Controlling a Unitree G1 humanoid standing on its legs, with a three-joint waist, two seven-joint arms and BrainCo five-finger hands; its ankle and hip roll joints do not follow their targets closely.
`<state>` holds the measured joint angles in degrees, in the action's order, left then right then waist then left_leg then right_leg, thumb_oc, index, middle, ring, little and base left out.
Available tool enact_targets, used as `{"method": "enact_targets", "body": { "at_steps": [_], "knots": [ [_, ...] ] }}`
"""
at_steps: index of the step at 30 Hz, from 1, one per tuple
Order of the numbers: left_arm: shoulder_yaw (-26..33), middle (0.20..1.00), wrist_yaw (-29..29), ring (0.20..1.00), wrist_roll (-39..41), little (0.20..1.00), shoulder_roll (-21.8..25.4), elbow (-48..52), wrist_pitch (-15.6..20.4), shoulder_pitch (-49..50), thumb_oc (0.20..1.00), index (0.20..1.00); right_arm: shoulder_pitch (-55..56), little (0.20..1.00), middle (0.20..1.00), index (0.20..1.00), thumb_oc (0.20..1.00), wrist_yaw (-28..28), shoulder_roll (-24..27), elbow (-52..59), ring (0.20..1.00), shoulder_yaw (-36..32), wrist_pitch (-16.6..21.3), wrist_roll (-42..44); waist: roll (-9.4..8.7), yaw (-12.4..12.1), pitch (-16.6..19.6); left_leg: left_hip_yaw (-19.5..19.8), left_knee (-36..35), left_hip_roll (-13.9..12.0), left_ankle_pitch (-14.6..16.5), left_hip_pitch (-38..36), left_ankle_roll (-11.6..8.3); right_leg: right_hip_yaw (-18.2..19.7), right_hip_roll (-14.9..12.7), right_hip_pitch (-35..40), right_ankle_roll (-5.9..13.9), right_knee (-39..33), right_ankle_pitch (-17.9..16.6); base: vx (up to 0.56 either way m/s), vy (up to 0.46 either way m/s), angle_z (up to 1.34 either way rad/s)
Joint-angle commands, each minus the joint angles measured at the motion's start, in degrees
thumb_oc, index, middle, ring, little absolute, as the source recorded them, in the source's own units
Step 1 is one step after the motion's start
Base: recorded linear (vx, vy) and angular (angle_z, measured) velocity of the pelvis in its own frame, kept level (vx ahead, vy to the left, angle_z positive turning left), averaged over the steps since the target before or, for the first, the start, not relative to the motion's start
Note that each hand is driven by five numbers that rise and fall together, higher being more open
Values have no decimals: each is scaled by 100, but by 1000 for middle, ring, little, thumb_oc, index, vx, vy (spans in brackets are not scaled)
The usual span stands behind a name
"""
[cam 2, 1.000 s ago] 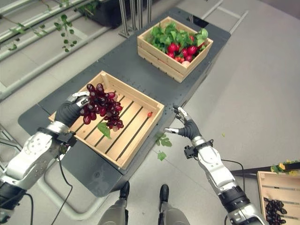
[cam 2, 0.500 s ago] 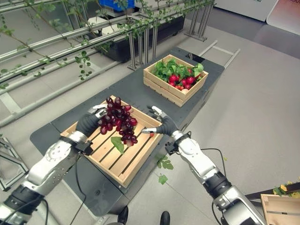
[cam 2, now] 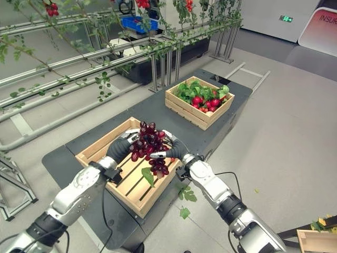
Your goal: Pick up the fruits from the basket on one side to the basket on the other side
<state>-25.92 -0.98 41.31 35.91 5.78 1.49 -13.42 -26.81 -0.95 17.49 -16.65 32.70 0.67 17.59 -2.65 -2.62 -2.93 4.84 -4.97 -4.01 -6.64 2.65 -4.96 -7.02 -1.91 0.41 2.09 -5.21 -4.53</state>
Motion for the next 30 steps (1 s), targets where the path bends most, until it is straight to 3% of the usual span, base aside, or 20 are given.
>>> {"method": "enact_targets", "body": {
  "at_steps": [1, 30],
  "knots": [
    [-70, 200, -48, 200, -51, 200, -280, 24, 309, -399, 200, 200, -301, 1000, 1000, 1000, 1000, -8, -303, -58, 1000, 180, 159, 133, -180, -77, 410, 64, 8, 142, 490, -71, 248, -39, -91, 58, 421, 36, 309, 0, 0, 0],
    [-900, 200, 104, 200, 198, 200, -988, 31, 350, -1010, 200, 200, -350, 1000, 1000, 1000, 1000, 128, -955, -637, 1000, 488, 267, 328, -213, -90, 447, 167, 0, 160, 542, -113, 272, -60, -110, 112, 414, 49, 356, 0, 0, 0]
  ]
}}
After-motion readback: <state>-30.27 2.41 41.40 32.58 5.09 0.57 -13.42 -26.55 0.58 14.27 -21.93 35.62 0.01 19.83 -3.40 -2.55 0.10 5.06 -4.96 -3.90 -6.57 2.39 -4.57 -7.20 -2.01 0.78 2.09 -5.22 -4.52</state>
